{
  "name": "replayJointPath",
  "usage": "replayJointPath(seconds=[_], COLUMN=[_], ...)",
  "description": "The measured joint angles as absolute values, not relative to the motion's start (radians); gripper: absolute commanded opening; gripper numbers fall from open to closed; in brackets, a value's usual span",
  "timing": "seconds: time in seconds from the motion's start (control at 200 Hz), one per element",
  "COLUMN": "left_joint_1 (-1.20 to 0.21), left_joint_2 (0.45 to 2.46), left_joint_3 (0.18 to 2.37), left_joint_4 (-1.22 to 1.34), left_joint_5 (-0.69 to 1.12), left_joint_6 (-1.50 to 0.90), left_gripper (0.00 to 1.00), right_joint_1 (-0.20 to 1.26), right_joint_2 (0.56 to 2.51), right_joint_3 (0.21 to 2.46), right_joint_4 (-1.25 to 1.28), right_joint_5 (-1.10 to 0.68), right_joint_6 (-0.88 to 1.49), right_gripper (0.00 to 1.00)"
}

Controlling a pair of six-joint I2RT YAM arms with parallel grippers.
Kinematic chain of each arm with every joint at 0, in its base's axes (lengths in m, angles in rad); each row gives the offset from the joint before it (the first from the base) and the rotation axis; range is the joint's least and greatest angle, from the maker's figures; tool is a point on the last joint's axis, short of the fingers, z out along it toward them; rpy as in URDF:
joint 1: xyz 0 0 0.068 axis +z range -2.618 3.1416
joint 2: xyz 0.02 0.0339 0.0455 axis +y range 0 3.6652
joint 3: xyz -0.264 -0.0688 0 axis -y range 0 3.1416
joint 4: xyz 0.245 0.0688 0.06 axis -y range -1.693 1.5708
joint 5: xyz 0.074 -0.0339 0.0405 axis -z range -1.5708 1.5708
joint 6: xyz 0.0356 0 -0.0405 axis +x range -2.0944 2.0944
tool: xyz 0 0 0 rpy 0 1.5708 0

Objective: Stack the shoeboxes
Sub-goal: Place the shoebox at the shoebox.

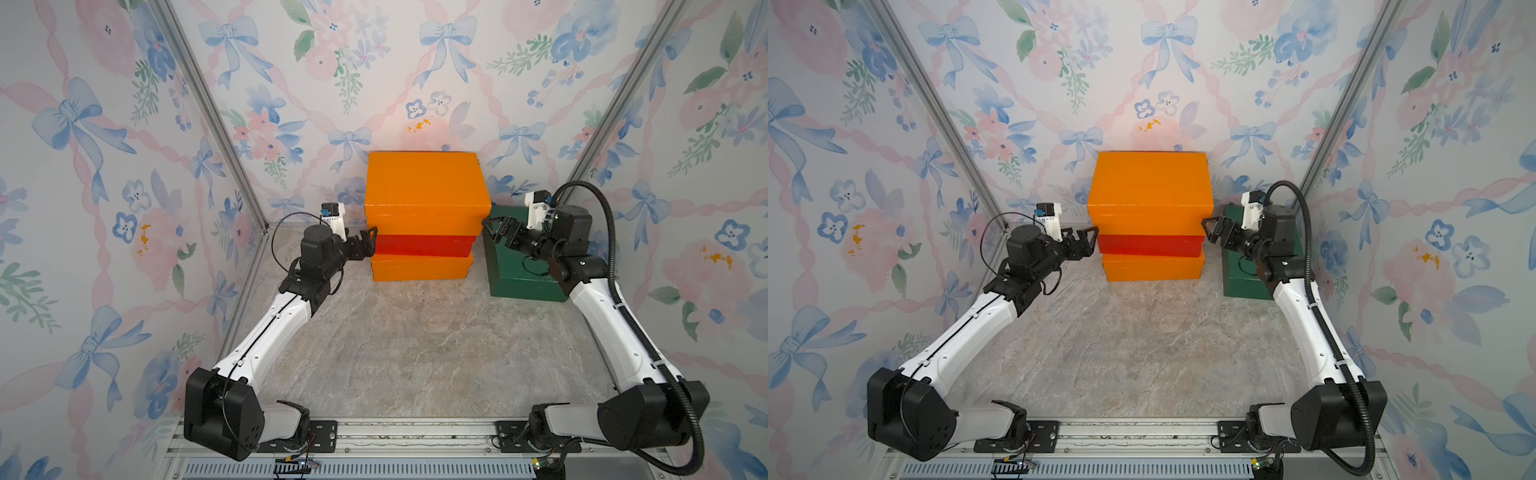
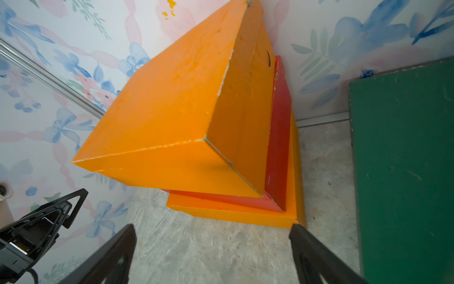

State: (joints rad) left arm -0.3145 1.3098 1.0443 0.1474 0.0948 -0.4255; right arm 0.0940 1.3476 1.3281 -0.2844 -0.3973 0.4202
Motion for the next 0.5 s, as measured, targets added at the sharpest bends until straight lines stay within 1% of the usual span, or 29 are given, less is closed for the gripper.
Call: replayJointPath(seconds=[0.135,0.5], left_joint_1=[-0.315,-0.315], left_joint_2=[1.301,1.313], left_joint_3=[0.963,0.978], left_joint_4=[0.210,0.292], left_joint_5=[0.075,0.059], left_joint_6=[-0.426,-0.426], left_gripper=[0.91,0.90], right_joint_1=[0.100,0.101], right_joint_2=[1.351,1.460], right_joint_3=[1.316,1.330], right_joint_4=[-0.310,-0.313], right_joint_5=[-0.359,-0.339], right_joint_6=[0.379,0.358], right_gripper=[0.97,0.97])
